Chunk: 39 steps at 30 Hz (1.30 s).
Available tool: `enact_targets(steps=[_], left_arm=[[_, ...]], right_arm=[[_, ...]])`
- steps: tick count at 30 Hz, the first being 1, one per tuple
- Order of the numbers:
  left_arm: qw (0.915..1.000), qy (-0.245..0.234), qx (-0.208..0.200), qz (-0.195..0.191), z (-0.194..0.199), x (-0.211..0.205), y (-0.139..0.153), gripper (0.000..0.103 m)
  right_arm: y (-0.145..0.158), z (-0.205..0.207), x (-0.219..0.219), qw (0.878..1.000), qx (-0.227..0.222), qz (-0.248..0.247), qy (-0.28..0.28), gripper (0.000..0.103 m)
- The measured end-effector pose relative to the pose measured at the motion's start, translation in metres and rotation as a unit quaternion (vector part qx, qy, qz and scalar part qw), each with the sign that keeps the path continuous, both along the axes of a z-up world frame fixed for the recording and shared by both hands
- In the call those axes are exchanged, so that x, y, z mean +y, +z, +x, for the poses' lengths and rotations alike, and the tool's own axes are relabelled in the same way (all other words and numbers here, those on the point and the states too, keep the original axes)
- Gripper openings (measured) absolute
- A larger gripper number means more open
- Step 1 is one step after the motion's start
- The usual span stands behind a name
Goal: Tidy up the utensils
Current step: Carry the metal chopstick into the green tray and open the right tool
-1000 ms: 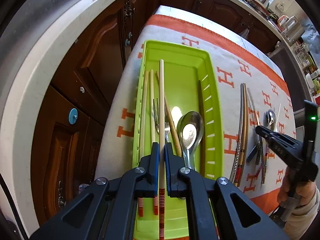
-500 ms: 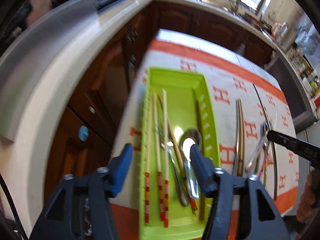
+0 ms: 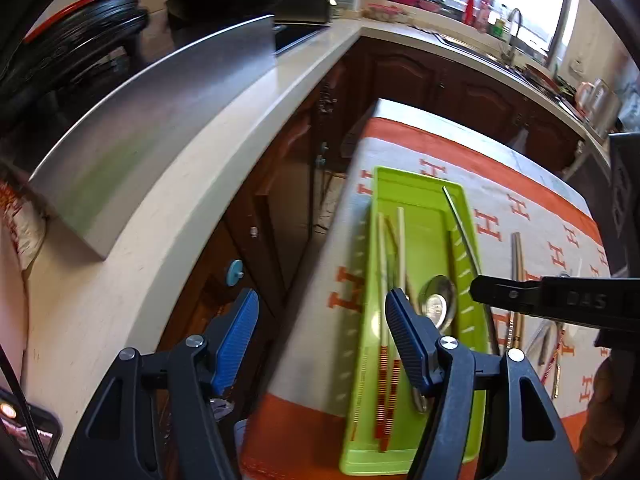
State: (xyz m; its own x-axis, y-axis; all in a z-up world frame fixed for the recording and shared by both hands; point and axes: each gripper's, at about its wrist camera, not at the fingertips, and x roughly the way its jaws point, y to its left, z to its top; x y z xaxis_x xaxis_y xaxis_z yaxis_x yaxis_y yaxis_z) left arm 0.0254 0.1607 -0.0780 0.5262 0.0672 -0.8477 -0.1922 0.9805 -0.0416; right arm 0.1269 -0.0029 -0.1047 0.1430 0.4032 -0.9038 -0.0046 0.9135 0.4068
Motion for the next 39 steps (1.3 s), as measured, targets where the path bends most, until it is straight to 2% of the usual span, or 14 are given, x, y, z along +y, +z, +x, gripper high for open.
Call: enact_targets(steps=[7,14,18,31,34,39], left_arm=[[0.9996,0.019,0.012,-0.016,-0.004,0.019,-0.013,0.064],[0.9993,0.020,0.015,-0.028,-0.006,0.026,-0.019,0.064],[0.9991,0.017,0.019,-0.033,-0.008,0.026,-0.022,0.064],[0.9984,0.014,0.035,-0.042,-0.006,0.026,-0.031,0.064],[0.9983,0.010,0.039,-0.042,-0.005,0.023,-0.033,0.064],[0.9983,0.006,0.042,-0.040,-0.005,0.019,-0.034,0.064]], right_arm=[[-0.028,0.010,0.021,0.999,0.017,-0.031,0.008,0.007],[-0.039,0.010,0.027,0.998,0.012,-0.059,0.014,0.015],[-0.045,0.012,0.035,0.999,0.018,-0.039,0.030,0.015],[-0.083,0.030,0.047,0.998,0.036,-0.039,0.035,0.014],[-0.086,0.031,0.047,0.998,0.034,-0.027,0.035,0.006],[-0.077,0.026,0.044,0.999,0.020,-0.003,0.036,0.006]])
